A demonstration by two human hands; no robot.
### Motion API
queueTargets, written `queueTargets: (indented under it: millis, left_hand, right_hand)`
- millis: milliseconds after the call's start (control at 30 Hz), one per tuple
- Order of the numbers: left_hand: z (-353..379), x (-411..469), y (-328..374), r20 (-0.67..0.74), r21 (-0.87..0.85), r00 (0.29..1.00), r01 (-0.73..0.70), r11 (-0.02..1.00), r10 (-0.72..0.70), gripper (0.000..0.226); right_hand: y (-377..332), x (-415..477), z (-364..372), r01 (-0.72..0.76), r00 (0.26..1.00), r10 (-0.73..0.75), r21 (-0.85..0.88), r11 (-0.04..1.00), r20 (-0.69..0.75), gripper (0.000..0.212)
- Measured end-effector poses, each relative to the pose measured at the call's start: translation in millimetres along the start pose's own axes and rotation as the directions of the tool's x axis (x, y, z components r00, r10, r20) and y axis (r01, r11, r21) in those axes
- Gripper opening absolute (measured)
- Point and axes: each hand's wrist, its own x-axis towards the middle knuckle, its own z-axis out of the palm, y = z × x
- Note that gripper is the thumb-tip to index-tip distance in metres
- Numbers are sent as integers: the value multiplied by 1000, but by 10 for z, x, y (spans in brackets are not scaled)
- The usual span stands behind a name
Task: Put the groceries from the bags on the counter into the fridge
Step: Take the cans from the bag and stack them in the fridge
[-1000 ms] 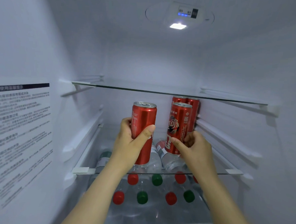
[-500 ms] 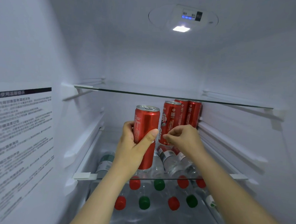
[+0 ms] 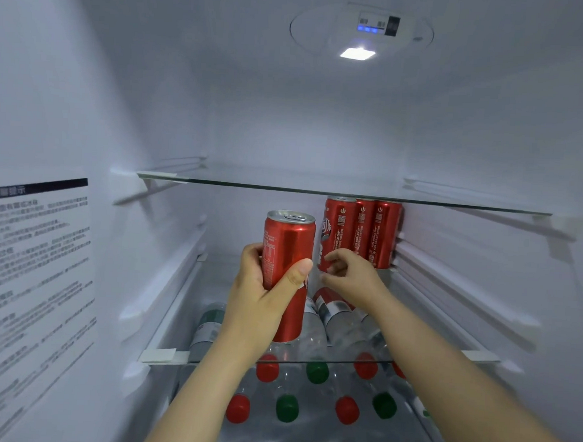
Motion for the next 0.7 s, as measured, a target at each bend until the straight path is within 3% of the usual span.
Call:
queueTargets:
  millis: [267,700]
  left_hand:
    - [1,-1,-2,-10,-2,1000,2,1000,-2,52]
    - [2,-16,-28,-22,63,1000,-18,998,19,37]
  right_hand:
    - [89,34,29,5,999,-1,-89,996,51,66]
    - [100,37,14,-24,989,22,16,1000,149,75]
